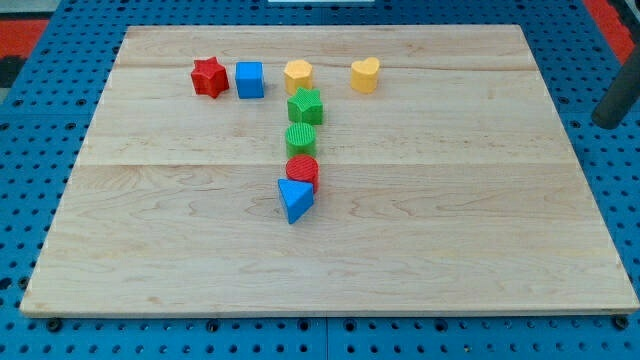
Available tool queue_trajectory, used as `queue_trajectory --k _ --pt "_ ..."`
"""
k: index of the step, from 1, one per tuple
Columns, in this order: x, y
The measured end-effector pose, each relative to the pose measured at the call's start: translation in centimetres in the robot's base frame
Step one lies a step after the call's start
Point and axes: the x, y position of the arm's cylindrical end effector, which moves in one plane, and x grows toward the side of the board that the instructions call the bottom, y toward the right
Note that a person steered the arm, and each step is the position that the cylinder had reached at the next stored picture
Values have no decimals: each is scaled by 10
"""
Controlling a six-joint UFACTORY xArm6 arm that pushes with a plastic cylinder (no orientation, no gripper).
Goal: Slide yellow heart towards bottom right
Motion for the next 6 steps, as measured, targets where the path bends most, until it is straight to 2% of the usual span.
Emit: queue_trajectory --k 5,6 --pt "-13 -26" --pt "-60 -52"
